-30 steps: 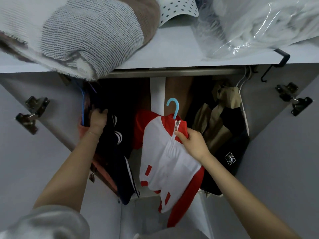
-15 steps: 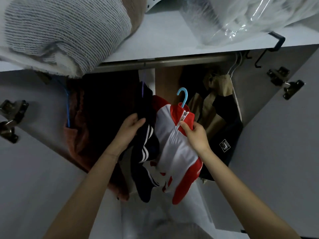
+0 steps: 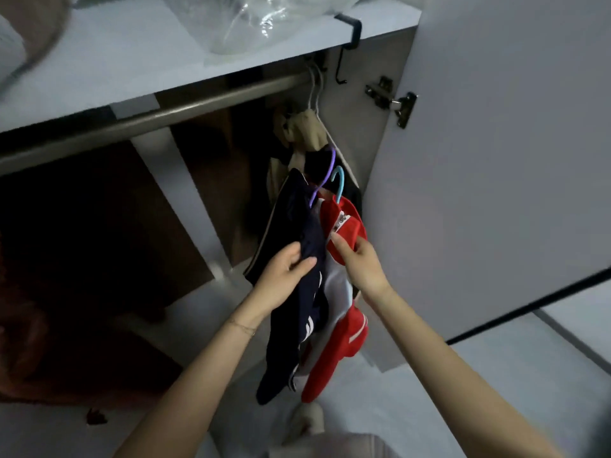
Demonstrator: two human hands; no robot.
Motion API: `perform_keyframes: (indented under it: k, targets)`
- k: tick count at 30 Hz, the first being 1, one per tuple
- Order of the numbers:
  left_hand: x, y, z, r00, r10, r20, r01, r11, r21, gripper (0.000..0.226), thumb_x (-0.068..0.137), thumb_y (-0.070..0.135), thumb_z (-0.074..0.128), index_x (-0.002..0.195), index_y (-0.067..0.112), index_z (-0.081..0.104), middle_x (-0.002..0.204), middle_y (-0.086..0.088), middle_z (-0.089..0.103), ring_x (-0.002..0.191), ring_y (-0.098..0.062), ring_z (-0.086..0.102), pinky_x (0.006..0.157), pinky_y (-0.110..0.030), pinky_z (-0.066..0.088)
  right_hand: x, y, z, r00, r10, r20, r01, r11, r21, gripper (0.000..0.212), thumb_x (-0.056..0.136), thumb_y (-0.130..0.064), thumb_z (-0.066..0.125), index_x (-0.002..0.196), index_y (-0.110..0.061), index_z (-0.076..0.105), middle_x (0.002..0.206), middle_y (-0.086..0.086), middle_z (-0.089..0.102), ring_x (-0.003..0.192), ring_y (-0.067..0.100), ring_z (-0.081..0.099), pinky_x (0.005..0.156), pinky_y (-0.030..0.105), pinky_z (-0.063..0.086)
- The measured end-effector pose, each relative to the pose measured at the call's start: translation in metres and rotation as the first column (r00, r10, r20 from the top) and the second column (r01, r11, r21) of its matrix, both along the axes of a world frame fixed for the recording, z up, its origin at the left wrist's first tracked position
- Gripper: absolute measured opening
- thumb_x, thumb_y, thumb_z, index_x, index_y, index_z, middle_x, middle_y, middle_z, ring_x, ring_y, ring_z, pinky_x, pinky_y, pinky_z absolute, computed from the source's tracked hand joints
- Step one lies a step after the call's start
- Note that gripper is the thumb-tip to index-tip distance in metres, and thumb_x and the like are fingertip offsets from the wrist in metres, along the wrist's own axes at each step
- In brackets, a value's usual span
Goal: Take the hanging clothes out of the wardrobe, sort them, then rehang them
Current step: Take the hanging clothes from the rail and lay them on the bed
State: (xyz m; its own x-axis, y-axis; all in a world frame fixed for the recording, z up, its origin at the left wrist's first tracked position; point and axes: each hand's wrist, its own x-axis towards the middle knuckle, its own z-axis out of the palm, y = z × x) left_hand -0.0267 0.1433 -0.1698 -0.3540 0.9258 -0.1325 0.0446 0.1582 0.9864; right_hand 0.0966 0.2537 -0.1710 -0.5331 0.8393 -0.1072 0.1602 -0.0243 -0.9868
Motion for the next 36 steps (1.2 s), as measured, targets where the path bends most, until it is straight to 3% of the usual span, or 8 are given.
perform_keyframes:
  k: [3,6,11,15,19,23,31,36]
  targets:
    - [0.033,0.011,0.0,0.993,-0.093,-0.072,0.091,0.995,-0.031,0.011,0.098,0.001,0.051,0.089,0.007,0.052,0.09,0.0,0.068,0.089,-0.001,0.06,0.081,-0.028,0.049,0.035,-0.004,0.003,0.999,-0.045,0.006,0.045,0.999,-0.01,0.024,0.099,-0.024,0.056,0.084,-0.007,0.064,0.074,-0.006,0.065,0.069,0.006,0.059,0.066,0.02,0.049]
    - [0.072,0.014,0.003,0.971,-0.213,-0.11,0.211,0.977,-0.025,0.019,0.098,0.003,0.052,0.107,-0.013,0.05,0.108,-0.033,0.061,0.099,-0.02,0.058,0.094,-0.048,0.048,0.08,-0.013,0.011,0.997,-0.073,0.031,0.074,0.997,-0.027,0.027,0.099,-0.027,0.056,0.087,-0.003,0.057,0.075,0.003,0.053,0.069,0.011,0.047,0.063,0.024,0.041]
    - [0.141,-0.005,0.001,0.947,-0.302,-0.107,0.304,0.953,0.008,0.022,0.098,0.011,0.055,0.12,0.009,0.056,0.111,-0.012,0.069,0.108,-0.016,0.065,0.089,-0.025,0.051,0.156,-0.045,0.025,0.998,-0.057,-0.023,0.054,0.992,-0.113,0.052,0.097,-0.036,0.056,0.113,0.013,0.054,0.111,0.033,0.061,0.103,0.047,0.057,0.096,0.053,0.046]
    - [0.201,-0.033,-0.003,0.926,-0.361,-0.115,0.364,0.931,0.013,0.023,0.098,0.017,0.056,0.114,0.034,0.057,0.109,0.011,0.071,0.108,-0.005,0.065,0.085,-0.014,0.048,0.22,-0.073,0.03,0.998,-0.058,0.015,0.06,0.987,-0.146,0.051,0.092,-0.042,0.063,0.107,0.007,0.061,0.105,0.02,0.07,0.098,0.036,0.066,0.095,0.045,0.05]
    - [0.259,-0.054,-0.01,0.874,-0.477,-0.098,0.477,0.879,-0.025,0.021,0.092,0.032,0.059,0.113,0.031,0.057,0.109,0.015,0.069,0.11,-0.003,0.063,0.089,-0.019,0.048,0.282,-0.101,0.025,0.989,-0.128,0.071,0.137,0.979,-0.148,0.033,0.085,-0.046,0.069,0.089,-0.015,0.058,0.083,0.007,0.052,0.078,0.019,0.051,0.074,0.034,0.04]
    - [0.321,-0.07,-0.018,0.793,-0.605,-0.066,0.603,0.796,-0.051,0.032,0.093,0.035,0.059,0.121,0.021,0.056,0.114,0.007,0.069,0.112,-0.006,0.063,0.092,-0.021,0.05,0.348,-0.13,0.015,0.953,-0.277,0.125,0.293,0.945,-0.144,0.037,0.083,-0.04,0.073,0.071,-0.015,0.048,0.067,0.002,0.05,0.062,0.013,0.05,0.058,0.026,0.04]
    - [0.452,-0.087,-0.026,0.645,-0.763,-0.046,0.759,0.646,-0.081,0.031,0.097,0.021,0.059,0.115,-0.003,0.051,0.113,-0.03,0.06,0.109,-0.033,0.062,0.095,-0.05,0.048,0.479,-0.176,0.008,0.825,-0.536,0.179,0.55,0.834,-0.039,0.03,0.088,-0.023,0.063,0.07,-0.012,0.042,0.068,0.006,0.04,0.064,0.015,0.039,0.063,0.031,0.034]
    - [0.522,-0.065,-0.016,0.385,-0.91,-0.154,0.905,0.405,-0.129,0.026,0.091,0.042,0.061,0.08,0.02,0.057,0.069,-0.002,0.065,0.068,-0.017,0.067,0.063,-0.03,0.055,0.563,-0.205,0.004,0.704,-0.68,0.203,0.7,0.713,-0.038,0.032,0.09,-0.019,0.063,0.068,-0.005,0.046,0.064,0.002,0.045,0.061,0.011,0.043,0.062,0.028,0.036]
